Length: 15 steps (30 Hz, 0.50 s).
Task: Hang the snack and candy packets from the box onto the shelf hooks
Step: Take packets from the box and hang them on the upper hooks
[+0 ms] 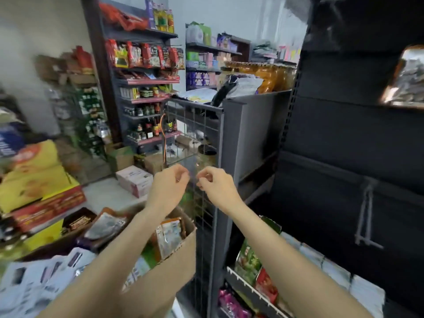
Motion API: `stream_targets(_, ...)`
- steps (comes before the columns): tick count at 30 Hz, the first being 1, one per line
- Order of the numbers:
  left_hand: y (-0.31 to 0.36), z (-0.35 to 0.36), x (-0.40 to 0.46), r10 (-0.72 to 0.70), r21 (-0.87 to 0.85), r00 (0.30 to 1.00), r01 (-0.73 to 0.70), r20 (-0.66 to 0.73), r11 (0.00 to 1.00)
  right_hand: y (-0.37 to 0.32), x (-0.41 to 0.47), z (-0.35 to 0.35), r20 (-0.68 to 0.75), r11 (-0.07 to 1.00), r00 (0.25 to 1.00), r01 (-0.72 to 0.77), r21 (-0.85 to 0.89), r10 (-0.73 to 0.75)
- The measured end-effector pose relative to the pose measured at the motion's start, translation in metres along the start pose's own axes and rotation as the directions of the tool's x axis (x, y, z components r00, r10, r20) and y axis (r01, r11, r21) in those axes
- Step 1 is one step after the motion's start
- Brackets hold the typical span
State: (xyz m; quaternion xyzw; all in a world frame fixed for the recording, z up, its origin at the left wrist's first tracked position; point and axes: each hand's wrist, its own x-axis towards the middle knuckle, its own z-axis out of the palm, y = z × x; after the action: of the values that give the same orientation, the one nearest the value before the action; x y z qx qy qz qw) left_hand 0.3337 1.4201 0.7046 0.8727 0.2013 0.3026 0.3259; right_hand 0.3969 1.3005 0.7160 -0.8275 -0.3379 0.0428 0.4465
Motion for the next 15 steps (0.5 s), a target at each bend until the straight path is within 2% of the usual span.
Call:
stream_targets(4, -0.084, -0.013, -0.010, -0.155, 0.055, 0.978, 0.148, 0.139, 0.987, 0.023, 0.012, 0.091, 0.122, 0.994, 0.987, -0.101, -0.038, 0.105)
stream_targets(6, -0.123, -0.017, -0.010, -0.182, 0.130, 0.959, 0.157, 0.219, 0.979, 0.038, 0.015, 0.126, 0.171, 0.988, 0.974, -0.142, -0.066, 0.151)
stream_targets(10, -0.183, -0.019, -0.008, -0.143, 0.352, 0.919, 0.006, 0.366, 0.936, 0.065, 0.023, 0.168, 0.229, 0.963, 0.949, -0.169, -0.208, 0.216)
stream_targets(15, -0.214, -0.013, -0.006, -0.114, 0.467, 0.782, -0.242, 0.613, 0.851, 0.089, 0.042, 0.193, 0.380, 0.948, 0.905, -0.073, -0.309, 0.193)
